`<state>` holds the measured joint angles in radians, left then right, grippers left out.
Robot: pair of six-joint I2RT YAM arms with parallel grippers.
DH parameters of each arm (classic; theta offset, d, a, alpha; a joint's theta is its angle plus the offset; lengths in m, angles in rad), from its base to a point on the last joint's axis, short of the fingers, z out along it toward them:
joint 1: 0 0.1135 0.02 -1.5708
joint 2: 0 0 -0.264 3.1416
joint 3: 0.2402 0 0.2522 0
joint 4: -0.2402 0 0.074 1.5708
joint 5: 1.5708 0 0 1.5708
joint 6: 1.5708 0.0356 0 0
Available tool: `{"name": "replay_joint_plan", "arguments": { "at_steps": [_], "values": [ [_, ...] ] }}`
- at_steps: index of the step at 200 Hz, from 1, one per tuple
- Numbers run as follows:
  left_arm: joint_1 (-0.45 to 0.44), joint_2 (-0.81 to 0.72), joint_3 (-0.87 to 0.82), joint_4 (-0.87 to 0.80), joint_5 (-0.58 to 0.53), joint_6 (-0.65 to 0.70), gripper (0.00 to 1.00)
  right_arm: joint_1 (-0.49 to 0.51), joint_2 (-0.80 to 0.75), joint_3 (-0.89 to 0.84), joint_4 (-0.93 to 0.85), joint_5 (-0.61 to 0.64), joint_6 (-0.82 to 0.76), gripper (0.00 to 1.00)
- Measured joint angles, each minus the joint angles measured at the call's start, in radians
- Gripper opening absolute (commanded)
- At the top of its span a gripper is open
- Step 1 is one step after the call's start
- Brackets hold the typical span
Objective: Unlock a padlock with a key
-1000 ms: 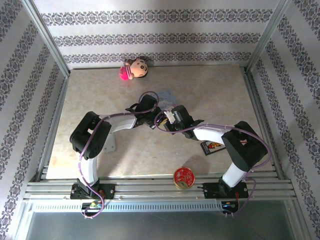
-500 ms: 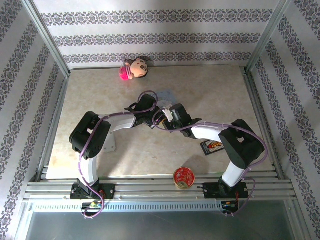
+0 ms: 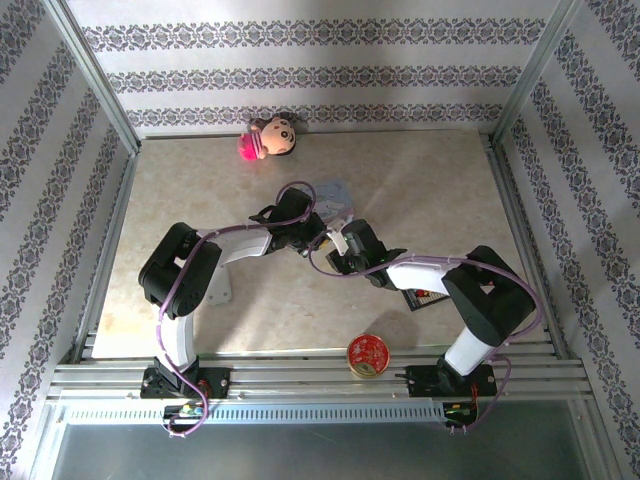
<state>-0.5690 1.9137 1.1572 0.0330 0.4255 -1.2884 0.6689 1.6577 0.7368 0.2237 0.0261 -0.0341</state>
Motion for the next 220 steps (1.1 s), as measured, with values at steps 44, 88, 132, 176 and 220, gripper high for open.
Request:
{"name": "replay_joint_plan", "arguments": {
  "at_steps": [44, 88, 132, 176, 220],
  "values": [
    [0.002, 0.000, 0.002, -0.003, -0.004, 0.001, 0.00, 0.003, 0.029, 0.010, 0.015, 0.031, -0.011, 0.30],
    [0.011, 0.000, 0.002, -0.004, -0.005, 0.000, 0.00, 0.003, 0.048, 0.029, 0.016, 0.046, -0.026, 0.29],
    [0.014, 0.000, 0.002, -0.005, -0.003, 0.001, 0.00, 0.004, 0.070, 0.047, 0.013, 0.072, -0.042, 0.15],
    [0.014, 0.000, 0.004, -0.011, -0.003, 0.001, 0.00, 0.000, 0.061, 0.042, 0.016, 0.085, -0.047, 0.05],
    [0.015, 0.000, 0.004, -0.010, 0.009, 0.000, 0.00, -0.076, 0.038, 0.027, 0.016, -0.092, 0.005, 0.00]
  ]
}}
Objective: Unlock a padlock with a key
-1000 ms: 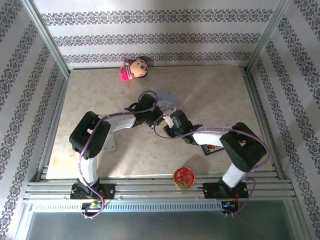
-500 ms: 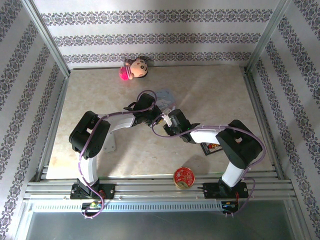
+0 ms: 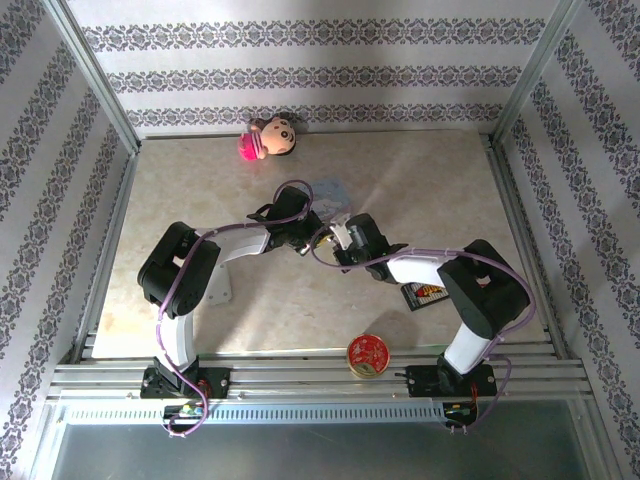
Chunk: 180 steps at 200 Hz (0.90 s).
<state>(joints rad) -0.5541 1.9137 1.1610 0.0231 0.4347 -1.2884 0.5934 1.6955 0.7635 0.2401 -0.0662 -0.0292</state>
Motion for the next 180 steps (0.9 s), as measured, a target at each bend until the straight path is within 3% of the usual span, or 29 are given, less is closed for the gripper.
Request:
{"name": "replay_joint_plan", "arguments": {
  "at_steps": [45, 81, 89, 119, 134, 180],
  "values": [
    [0.000, 0.000, 0.000, 0.008, 0.019, -0.003, 0.00, -0.116, 0.000, 0.000, -0.005, -0.280, 0.089, 0.00],
    [0.000, 0.000, 0.000, 0.014, 0.041, -0.004, 0.00, -0.161, 0.000, -0.001, 0.013, -0.417, 0.144, 0.00],
    [-0.001, 0.000, 0.000, 0.014, 0.048, -0.005, 0.00, -0.159, 0.000, -0.001, 0.022, -0.422, 0.147, 0.13],
    [-0.002, 0.000, 0.000, 0.022, 0.059, -0.015, 0.00, -0.085, -0.027, -0.012, 0.023, -0.296, 0.113, 0.19],
    [-0.002, -0.001, 0.000, 0.024, 0.070, -0.025, 0.00, -0.038, -0.041, -0.021, 0.021, -0.194, 0.095, 0.33],
    [-0.002, -0.001, 0.003, 0.024, 0.084, -0.036, 0.00, 0.025, -0.089, -0.053, 0.006, 0.006, 0.039, 0.32]
  ]
}}
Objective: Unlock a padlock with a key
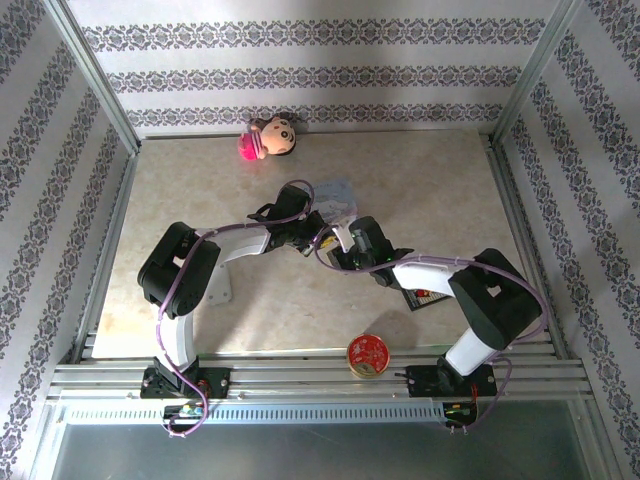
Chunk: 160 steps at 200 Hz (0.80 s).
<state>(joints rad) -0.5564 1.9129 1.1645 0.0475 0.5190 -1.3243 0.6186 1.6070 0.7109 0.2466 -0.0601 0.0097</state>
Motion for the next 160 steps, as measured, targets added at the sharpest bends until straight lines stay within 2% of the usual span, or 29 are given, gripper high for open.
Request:
{"name": "replay_joint_plan", "arguments": {
  "at_steps": [32, 67, 104, 160],
  "values": [
    [0.000, -0.009, 0.003, -0.033, 0.020, -0.006, 0.00, 0.008, -0.071, 0.000, -0.083, 0.074, 0.003, 0.30],
    [0.002, -0.018, 0.055, -0.182, 0.065, 0.000, 0.00, 0.013, -0.160, 0.010, -0.187, 0.096, 0.021, 0.30],
    [0.010, -0.018, 0.123, -0.304, 0.116, 0.018, 0.00, 0.034, -0.156, 0.058, -0.278, 0.095, 0.016, 0.30],
    [0.022, -0.009, 0.167, -0.396, 0.163, 0.035, 0.00, 0.061, -0.098, 0.086, -0.308, 0.099, 0.000, 0.27]
  ]
}}
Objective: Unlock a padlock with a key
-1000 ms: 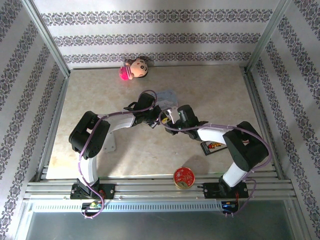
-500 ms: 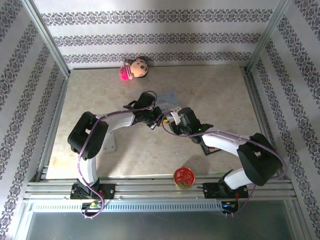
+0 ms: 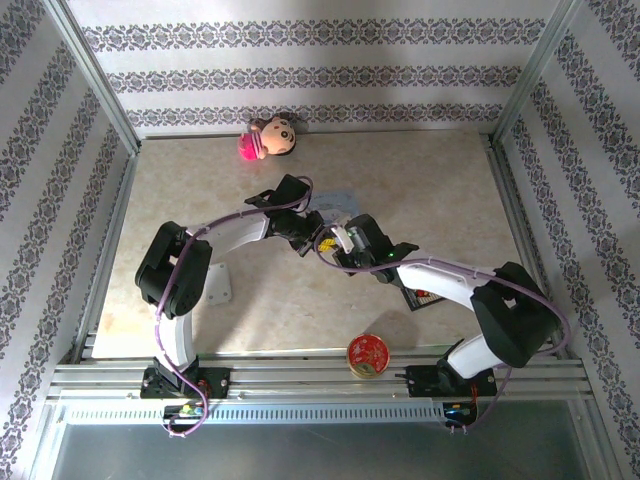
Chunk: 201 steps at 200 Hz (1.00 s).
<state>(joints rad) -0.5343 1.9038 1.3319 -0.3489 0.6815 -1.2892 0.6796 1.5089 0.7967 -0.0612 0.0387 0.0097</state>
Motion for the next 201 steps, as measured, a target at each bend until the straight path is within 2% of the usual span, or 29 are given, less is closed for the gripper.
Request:
{"name": "replay_joint_plan", "arguments": {
  "at_steps": [33, 149, 201],
  "values": [
    [0.000, 0.003, 0.002, -0.011, 0.002, 0.002, 0.00, 0.013, 0.018, 0.021, -0.005, 0.018, -0.018, 0.17],
    [0.014, 0.013, 0.001, -0.004, -0.008, 0.002, 0.00, 0.032, 0.085, 0.069, -0.005, 0.046, -0.035, 0.17],
    [0.014, 0.014, -0.001, -0.002, -0.012, 0.002, 0.00, 0.036, 0.093, 0.071, -0.002, 0.051, -0.035, 0.08]
  ]
}}
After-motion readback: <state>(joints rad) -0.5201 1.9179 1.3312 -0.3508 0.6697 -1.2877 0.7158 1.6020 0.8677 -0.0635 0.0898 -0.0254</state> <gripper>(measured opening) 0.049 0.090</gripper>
